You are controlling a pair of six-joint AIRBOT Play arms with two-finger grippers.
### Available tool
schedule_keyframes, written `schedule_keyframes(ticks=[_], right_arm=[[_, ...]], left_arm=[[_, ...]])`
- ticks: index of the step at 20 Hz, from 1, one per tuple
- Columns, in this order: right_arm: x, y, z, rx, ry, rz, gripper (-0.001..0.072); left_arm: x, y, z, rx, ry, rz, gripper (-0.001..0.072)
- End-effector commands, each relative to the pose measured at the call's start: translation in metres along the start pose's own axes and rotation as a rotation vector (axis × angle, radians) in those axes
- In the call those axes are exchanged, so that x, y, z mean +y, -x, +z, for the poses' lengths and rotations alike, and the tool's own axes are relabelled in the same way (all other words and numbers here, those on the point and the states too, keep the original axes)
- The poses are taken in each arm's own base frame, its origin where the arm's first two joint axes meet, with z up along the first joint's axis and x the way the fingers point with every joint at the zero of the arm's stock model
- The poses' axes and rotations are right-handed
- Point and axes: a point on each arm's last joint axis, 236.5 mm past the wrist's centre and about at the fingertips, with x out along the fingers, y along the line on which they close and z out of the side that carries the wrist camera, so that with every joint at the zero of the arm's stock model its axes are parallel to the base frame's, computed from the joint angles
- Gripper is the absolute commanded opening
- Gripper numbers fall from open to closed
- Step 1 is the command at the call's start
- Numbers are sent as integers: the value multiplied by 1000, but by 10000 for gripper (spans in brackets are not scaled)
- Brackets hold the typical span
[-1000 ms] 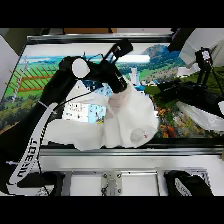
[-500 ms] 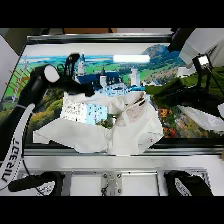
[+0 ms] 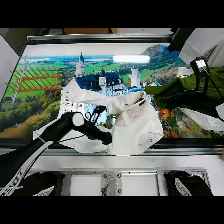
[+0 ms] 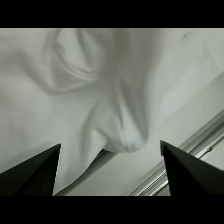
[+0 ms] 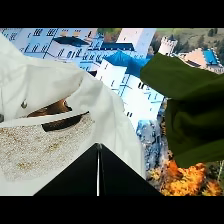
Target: Fold the clothes and pants, and hang the long-sleeved shirts on hangers.
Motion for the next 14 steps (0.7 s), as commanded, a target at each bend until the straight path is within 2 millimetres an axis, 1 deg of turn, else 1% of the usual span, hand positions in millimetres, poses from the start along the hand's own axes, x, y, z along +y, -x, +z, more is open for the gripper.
schedule_keyframes(ticks=[1,3,4,5,6,7,8,9,11,12,13,14], right_arm=[[1,0,-2,9,-8,3,16],[2,0,-4,16,-8,6,17],[2,0,-4,16,-8,6,16],[2,0,-4,16,-7,6,17],[2,0,-4,16,-7,6,16],[2,0,-4,16,-7,6,17],[2,0,-4,16,-7,6,16],[2,0,-4,16,-7,6,16],[2,0,-4,16,-8,6,16],[2,0,-4,16,-8,6,16],[1,0,-4,16,-7,6,16],[1,0,-4,16,-7,5,16]], left_arm=[[-14,-32,5,37,-9,-7,689],[-10,-37,24,39,1,0,688],[-8,-38,33,39,16,1,564],[-2,-37,41,43,17,12,181],[10,-32,50,39,1,45,19],[31,-17,64,21,-15,110,17],[55,7,81,-14,-16,174,17],[78,40,104,-71,-15,234,17],[112,113,151,-247,31,291,17],[122,144,170,-333,64,288,17],[129,168,185,-406,94,272,17],[132,184,194,-455,117,253,18]])
